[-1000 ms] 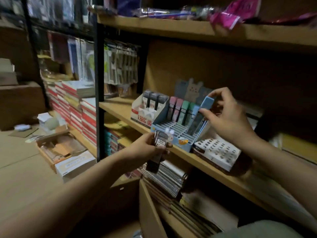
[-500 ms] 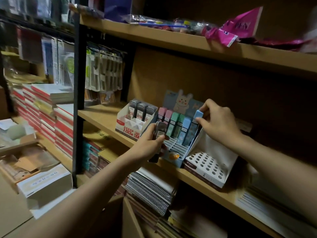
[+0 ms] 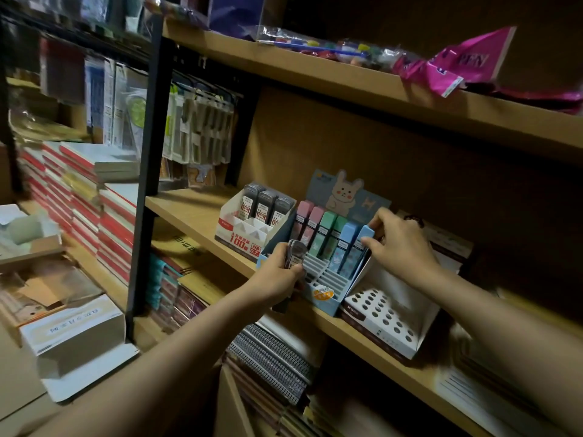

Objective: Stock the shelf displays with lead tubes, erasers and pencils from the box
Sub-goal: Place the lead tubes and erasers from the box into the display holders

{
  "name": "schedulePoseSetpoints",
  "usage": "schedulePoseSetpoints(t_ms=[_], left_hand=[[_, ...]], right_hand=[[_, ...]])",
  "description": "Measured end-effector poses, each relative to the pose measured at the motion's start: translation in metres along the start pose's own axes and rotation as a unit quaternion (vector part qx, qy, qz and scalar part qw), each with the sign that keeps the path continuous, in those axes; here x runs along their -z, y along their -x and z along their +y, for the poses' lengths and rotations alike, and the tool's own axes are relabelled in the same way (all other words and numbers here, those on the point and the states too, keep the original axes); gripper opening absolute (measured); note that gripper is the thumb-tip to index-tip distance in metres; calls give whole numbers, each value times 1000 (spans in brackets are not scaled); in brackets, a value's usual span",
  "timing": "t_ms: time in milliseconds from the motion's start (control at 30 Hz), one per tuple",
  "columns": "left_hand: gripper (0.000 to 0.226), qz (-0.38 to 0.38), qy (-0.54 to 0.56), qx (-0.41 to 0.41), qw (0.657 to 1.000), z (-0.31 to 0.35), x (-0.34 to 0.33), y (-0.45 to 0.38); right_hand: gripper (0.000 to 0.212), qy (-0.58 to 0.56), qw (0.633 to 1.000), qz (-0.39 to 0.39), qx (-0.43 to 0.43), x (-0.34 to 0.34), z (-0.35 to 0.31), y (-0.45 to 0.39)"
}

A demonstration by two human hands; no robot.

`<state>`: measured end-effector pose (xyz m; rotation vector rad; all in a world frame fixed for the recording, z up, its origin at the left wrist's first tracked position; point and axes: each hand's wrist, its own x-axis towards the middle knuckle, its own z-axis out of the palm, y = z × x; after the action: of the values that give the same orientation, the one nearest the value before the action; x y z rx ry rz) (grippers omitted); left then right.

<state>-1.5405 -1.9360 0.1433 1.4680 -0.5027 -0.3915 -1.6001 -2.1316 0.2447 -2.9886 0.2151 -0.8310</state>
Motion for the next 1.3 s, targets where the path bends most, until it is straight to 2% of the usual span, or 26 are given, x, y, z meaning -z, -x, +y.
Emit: schedulePoseSetpoints(t_ms=[133,267,433,500,600,700,767,967,1000,1067,1133,1167,1300], left_hand=[[29,11,1,-11,1000,-1,-1,3],[28,25,23,-46,998,4,-1,8],[30,-14,118,-45,992,13,5,14],[33,-29,140,-34,989,15,9,14],[35,-67,124,-32,989,17,16,15],[34,-87,137,-32,986,21,22,15],[31,-79,134,-40,987,23,28,15],[29,-40,64,-64,995,27,53,11],[30,-11,43,-74,996,27,57,9],[34,109,-65,-111,986,24,69,4],[39,221,-220,-127,942,16,84,-1],[41,241,-271,-123,924,12,92,-2],[54,196,-373,-99,902,-3,103,-4]], right_hand=[[27,97,995,22,21,-6,3,-3],[26,133,990,44,10,-16,3,-2],[28,160,986,47,13,-12,-1,3],[32,92,993,53,47,-7,-7,5],[35,-110,991,-21,77,-1,-34,6],[40,-176,973,-101,106,0,-62,-1],[36,-190,968,-114,116,-1,-75,-6],[18,-226,959,-131,112,-11,-102,-31],[16,-229,958,-131,110,-10,-106,-38],[14,-231,962,-108,101,-6,-113,-56],[15,-231,967,-69,87,-3,-118,-77],[15,-236,967,-52,80,-2,-121,-87],[15,-250,967,-16,53,-19,-135,-116]])
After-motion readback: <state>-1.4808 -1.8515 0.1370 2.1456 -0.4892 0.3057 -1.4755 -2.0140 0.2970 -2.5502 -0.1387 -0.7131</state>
